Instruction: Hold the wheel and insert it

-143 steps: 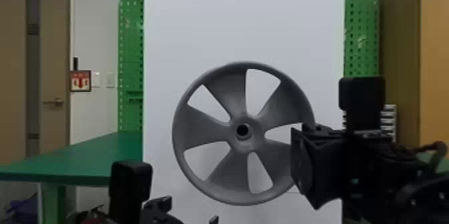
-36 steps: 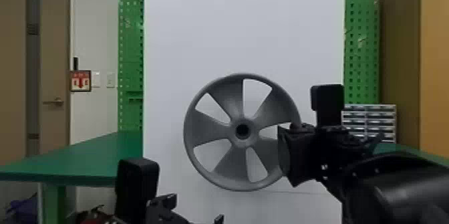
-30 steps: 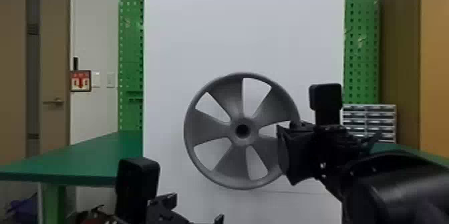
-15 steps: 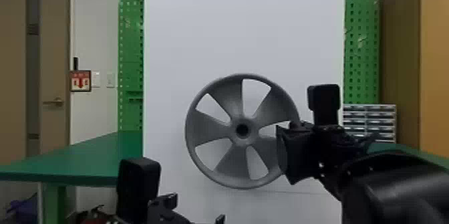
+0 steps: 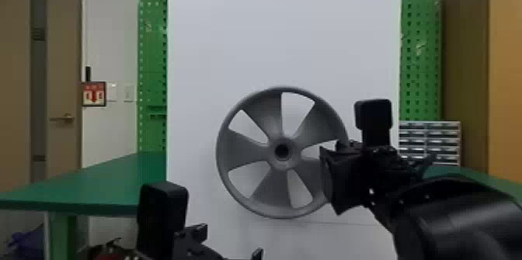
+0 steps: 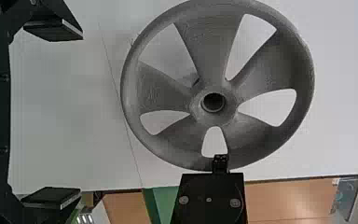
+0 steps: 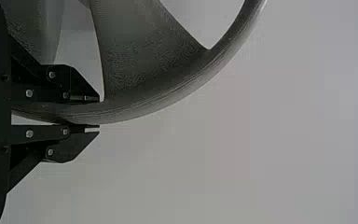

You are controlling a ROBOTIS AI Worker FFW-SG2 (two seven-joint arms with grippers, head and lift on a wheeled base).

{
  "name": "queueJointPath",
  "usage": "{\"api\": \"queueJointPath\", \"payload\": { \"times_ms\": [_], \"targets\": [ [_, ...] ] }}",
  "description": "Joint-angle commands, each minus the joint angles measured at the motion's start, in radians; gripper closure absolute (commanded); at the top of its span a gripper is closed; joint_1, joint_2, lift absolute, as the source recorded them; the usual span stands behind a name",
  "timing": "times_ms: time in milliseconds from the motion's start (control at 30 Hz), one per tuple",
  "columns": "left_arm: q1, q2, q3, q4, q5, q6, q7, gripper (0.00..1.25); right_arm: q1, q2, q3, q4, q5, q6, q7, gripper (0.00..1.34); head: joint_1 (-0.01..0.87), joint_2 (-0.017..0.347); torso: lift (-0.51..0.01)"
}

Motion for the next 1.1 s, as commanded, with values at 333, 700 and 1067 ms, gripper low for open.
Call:
{"api": "queueJointPath", "payload": {
  "times_ms": [333, 700, 1067],
  "targets": [
    [0.002, 0.001, 0.000, 0.000, 0.002, 0.000, 0.000, 0.11, 0.006, 0.001, 0.042, -0.006, -0.041, -0.011, -0.154, 1.24, 0.006, 0.140, -0.475],
    [-0.003, 0.001, -0.008, 0.000, 0.000, 0.000, 0.007, 0.11, -0.011, 0.001, 0.033, 0.023, -0.055, -0.037, -0.171, 1.24, 0.006, 0.140, -0.475],
    [-0.005, 0.001, -0.010, 0.000, 0.000, 0.000, 0.008, 0.11, -0.025, 0.001, 0.019, 0.083, -0.081, -0.066, -0.178, 1.24, 0.006, 0.140, -0.475]
  ]
}}
